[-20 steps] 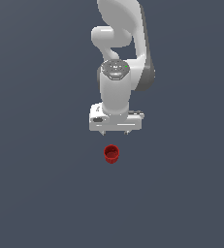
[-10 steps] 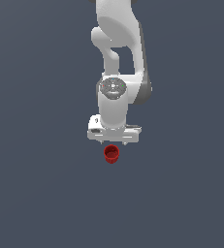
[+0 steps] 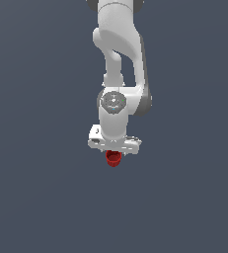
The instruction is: Pick up the object and move it to a goal position.
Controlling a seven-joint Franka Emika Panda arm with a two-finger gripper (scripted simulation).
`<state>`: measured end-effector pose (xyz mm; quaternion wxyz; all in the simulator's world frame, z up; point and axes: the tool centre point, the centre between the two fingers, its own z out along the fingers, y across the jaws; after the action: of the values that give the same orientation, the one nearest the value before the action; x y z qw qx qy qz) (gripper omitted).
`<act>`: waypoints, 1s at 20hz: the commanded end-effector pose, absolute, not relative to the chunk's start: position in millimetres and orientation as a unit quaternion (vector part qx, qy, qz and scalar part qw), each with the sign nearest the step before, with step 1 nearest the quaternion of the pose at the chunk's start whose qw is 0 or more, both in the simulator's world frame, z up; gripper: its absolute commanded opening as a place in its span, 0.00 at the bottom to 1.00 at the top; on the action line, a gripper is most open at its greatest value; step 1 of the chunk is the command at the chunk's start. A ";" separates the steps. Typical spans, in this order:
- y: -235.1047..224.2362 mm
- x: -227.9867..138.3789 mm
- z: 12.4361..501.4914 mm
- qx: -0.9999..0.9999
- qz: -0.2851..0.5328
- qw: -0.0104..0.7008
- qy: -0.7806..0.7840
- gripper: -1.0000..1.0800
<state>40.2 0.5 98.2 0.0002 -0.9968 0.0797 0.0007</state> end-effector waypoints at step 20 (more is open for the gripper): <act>0.3 41.2 47.3 -0.997 0.000 0.000 0.081 0.00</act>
<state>40.8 0.1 47.8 -0.0001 -0.9967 0.0816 0.0002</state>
